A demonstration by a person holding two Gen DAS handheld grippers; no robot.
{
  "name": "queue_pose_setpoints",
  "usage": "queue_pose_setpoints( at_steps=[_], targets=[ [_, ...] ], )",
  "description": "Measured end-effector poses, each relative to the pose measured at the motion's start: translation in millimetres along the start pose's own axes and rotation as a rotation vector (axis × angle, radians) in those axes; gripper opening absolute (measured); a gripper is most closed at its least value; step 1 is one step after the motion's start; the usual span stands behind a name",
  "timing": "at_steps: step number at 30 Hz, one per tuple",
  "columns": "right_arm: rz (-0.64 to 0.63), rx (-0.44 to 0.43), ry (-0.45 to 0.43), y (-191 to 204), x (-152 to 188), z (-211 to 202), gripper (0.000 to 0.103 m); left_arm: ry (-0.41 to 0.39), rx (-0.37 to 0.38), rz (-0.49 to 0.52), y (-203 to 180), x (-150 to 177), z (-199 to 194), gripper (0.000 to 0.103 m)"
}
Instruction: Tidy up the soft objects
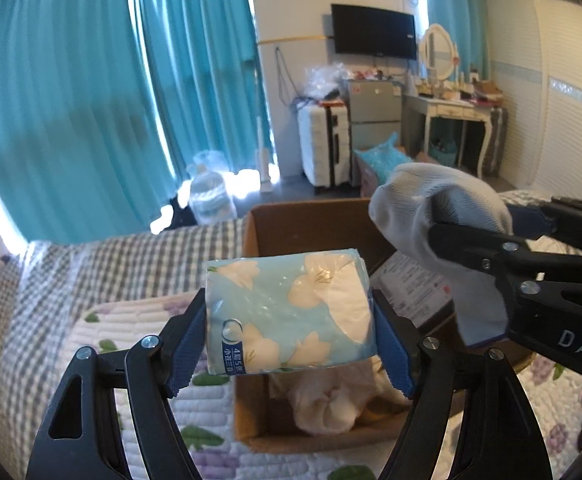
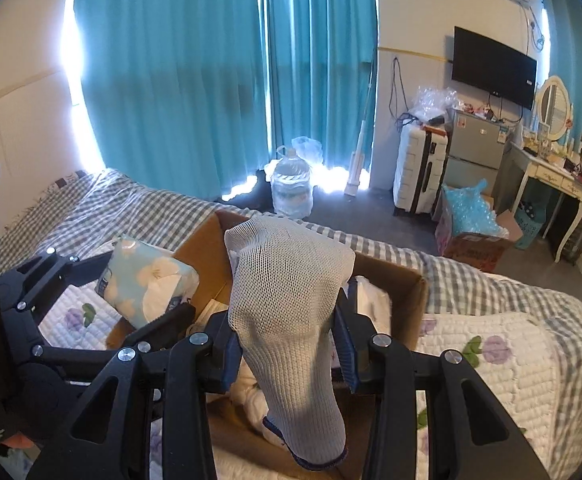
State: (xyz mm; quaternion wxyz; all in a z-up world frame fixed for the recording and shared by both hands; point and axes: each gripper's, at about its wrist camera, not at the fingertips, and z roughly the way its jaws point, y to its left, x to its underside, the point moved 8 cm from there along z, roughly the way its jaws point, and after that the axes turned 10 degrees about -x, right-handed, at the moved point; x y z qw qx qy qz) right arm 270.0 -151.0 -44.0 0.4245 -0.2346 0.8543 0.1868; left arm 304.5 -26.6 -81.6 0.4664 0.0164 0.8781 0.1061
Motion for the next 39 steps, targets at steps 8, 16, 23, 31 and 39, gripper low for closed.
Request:
queue_pose_setpoints(
  at_steps=[8,16,23,31,39],
  targets=[
    [0.075,-0.014,-0.013,-13.9,5.6,6.9,0.057,0.007,0.055,-0.058,-0.8,-4.0,-2.3,0.082],
    [0.072,0.027,-0.119,-8.5,-21.8,-60.3,0.077,-0.041,0.007,-0.053,7.9,-22.5,-43.7,0.087],
    [0.013,0.096,-0.179,9.6,-35.5,-150.6,0.085,-0.135,-0.012,-0.043,14.7,-33.7,-121.2,0.103],
    [-0.056,0.152,-0.144,35.0,-20.8,-232.1,0.096,-0.231,-0.045,-0.026,11.6,-31.1,-207.3,0.103],
    [-0.117,0.129,-0.126,57.3,24.7,-265.9,0.096,-0.169,-0.045,-0.083,1.9,13.2,-224.5,0.103]
  ],
)
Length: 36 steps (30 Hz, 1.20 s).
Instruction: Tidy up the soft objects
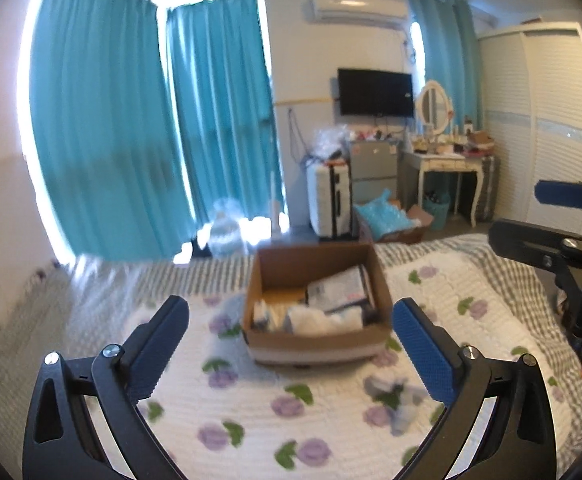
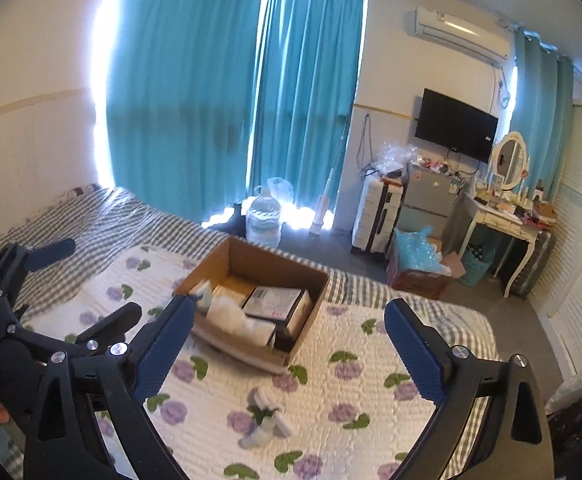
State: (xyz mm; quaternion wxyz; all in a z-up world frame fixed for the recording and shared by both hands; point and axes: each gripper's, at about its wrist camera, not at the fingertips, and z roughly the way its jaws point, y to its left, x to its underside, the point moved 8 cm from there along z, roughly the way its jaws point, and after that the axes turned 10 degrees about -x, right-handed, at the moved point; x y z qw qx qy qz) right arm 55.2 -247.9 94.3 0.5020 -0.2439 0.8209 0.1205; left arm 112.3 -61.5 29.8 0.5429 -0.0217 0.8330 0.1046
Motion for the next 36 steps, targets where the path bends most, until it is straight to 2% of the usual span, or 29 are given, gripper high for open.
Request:
queue_pose_setpoints(
  at_steps=[6,10,12,15,17,19,24,26,28,36],
  targets=[
    [0.015,-0.021,0.085,-13.0,55.8,26.7,0.097,0.085,-0.062,-0.075,-2.2,39.3,19.1,0.103],
    [0.092,-0.045,0.209,-20.5,117.1,69.2,0.096,0.141,-0.078,-0.101,-4.1,74.5,38.3,0.103],
    [0.118,-0.042,0.272,-19.1,147.9,93.3,0.09,0.174,-0.086,-0.11,-4.0,90.8,49.3,0.103],
    [0.171,-0.04,0.391,-16.9,192.6,127.6,0.072,0.234,-0.096,-0.102,-6.0,116.3,67.7,0.103],
    [0.223,-0.08,0.467,-11.9,220.6,152.2,0.056,0.259,-0.112,-0.086,-6.6,129.5,76.7,0.103],
    [0.248,-0.087,0.524,-8.8,240.4,169.6,0.053,0.279,-0.121,-0.06,-8.9,142.0,84.5,0.103],
    [0.313,-0.126,0.564,-9.0,256.9,192.6,0.052,0.315,-0.107,-0.037,-15.0,159.0,97.4,0.103],
    [0.322,-0.137,0.582,-9.3,263.6,198.6,0.036,0.328,-0.099,-0.033,-18.6,163.7,102.0,0.103],
    [0.318,-0.14,0.581,-9.2,262.1,195.9,0.034,0.34,-0.094,-0.025,-21.2,167.0,105.7,0.103],
    [0.273,-0.178,0.418,-14.0,210.7,149.6,0.032,0.371,-0.057,-0.011,-35.2,163.0,107.1,0.103]
  ],
)
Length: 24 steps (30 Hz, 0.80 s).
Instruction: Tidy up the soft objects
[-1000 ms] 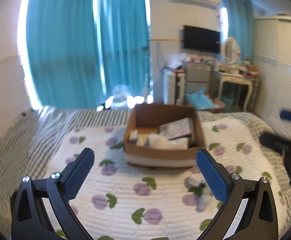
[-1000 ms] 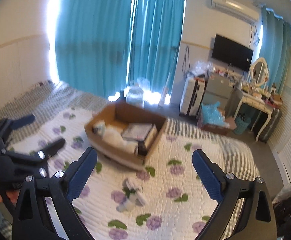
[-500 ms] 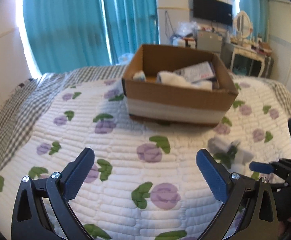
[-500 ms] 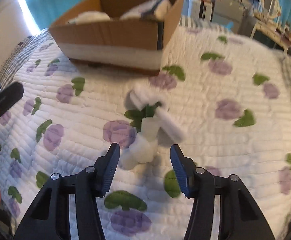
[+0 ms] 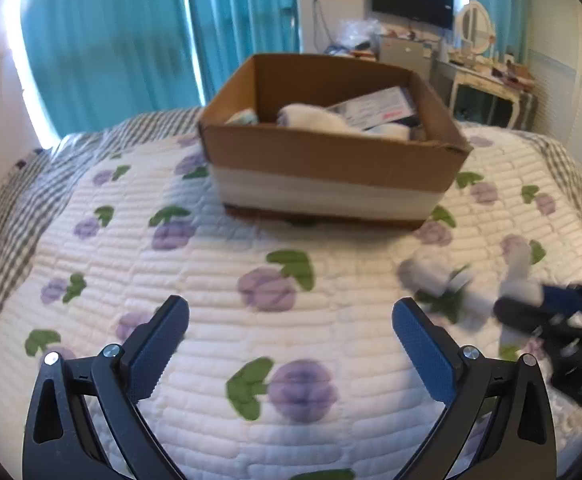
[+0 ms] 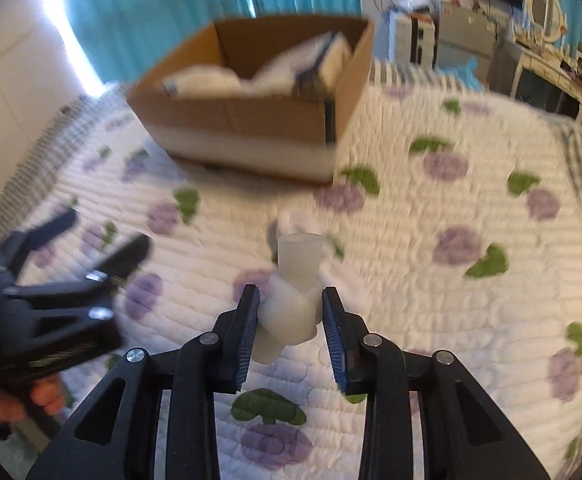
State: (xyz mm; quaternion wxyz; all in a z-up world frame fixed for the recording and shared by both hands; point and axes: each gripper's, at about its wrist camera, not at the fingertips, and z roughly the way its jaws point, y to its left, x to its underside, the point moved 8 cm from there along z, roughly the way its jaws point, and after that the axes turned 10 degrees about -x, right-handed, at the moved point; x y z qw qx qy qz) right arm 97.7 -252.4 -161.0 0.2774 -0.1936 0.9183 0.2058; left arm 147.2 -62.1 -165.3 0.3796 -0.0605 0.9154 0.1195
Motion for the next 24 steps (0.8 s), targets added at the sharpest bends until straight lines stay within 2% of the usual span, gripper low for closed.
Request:
queue_pose_setpoints(
  at_steps=[4,11,16,19,21,23,24],
  targets=[
    [-0.024,0.052,-0.059,-16.7,-22.1,-26.1,0.032,-0.005,0.038,0.01,-22.7,-9.9,-7.0,0.103],
    [-0.038,0.155,-0.055,-59.1,-29.9,-26.7,0.032,0.057,0.134,0.046,-82.7,-10.8,4.6,0.102],
    [-0.014,0.174,-0.05,-76.2,-24.8,-16.6,0.032,0.116,0.193,0.067,-115.5,-8.2,21.2,0.099],
    [0.004,0.168,-0.045,-81.7,-22.7,-11.3,0.032,0.151,0.201,0.068,-127.3,-6.2,33.9,0.099],
    [0.011,0.162,-0.04,-83.7,-21.6,-8.7,0.032,0.173,0.214,0.066,-132.2,-3.1,40.4,0.091],
    [0.02,0.155,-0.037,-85.1,-21.2,-6.7,0.032,0.2,0.228,0.076,-138.6,3.8,46.5,0.075],
    [0.023,0.153,-0.036,-85.1,-21.0,-6.0,0.032,0.212,0.233,0.084,-139.9,7.0,48.7,0.07]
  ],
)
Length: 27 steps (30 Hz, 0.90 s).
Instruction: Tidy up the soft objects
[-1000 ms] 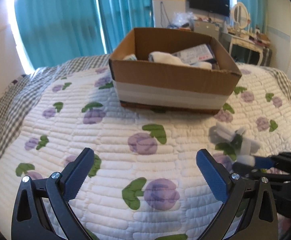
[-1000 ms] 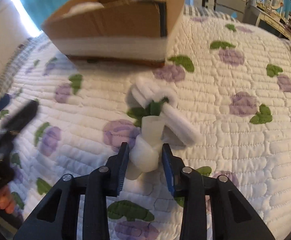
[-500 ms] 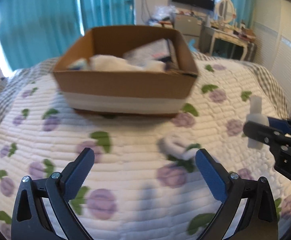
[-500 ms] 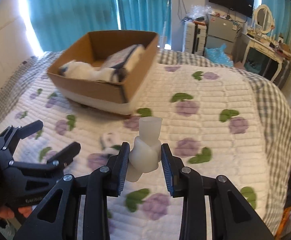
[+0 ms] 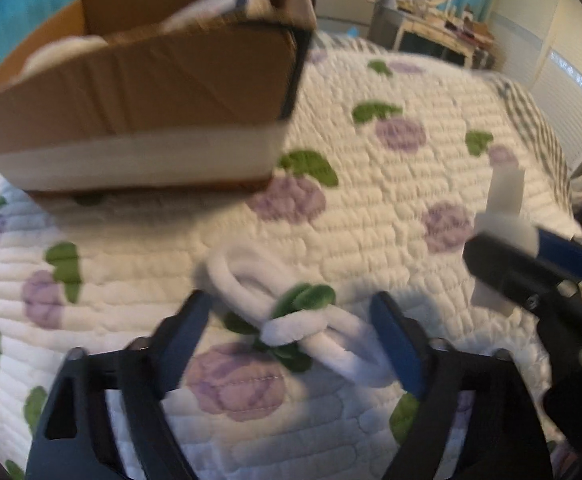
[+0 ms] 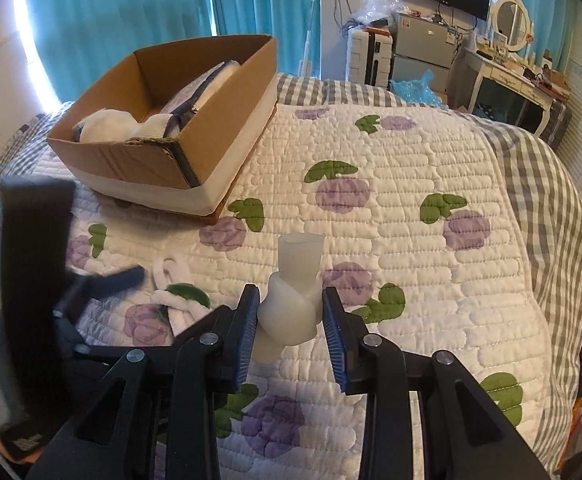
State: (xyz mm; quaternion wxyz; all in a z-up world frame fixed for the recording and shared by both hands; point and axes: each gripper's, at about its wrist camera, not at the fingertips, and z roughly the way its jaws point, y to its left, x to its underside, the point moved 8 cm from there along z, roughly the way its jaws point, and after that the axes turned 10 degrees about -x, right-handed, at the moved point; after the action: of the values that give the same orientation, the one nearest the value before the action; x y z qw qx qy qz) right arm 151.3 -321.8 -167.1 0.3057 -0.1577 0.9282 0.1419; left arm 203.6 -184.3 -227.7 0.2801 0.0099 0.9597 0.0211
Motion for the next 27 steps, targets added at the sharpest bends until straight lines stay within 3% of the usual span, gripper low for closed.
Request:
queue_pose_setpoints(
  at_steps=[2,4,8,18,27],
  targets=[
    [0.009,-0.004,0.004,-1.1,0.7,1.9,0.032,0.013,0.011,0.016,-2.1,7.1,4.4,0.051],
    [0.016,-0.012,0.005,-1.3,1.6,2.8,0.032,-0.009,0.028,0.04,-2.4,10.6,0.0,0.039],
    [0.018,-0.015,-0.011,-0.5,1.3,-0.6,0.032,-0.034,0.041,0.06,6.7,16.0,-15.2,0.031],
    [0.027,-0.051,-0.099,23.7,-5.9,-43.2,0.032,-0.167,0.029,0.085,64.3,6.1,-93.0,0.031],
    [-0.081,-0.049,-0.18,84.6,-28.8,-101.6,0.032,-0.339,-0.009,0.081,89.8,-21.5,-181.0,0.031]
  ],
)
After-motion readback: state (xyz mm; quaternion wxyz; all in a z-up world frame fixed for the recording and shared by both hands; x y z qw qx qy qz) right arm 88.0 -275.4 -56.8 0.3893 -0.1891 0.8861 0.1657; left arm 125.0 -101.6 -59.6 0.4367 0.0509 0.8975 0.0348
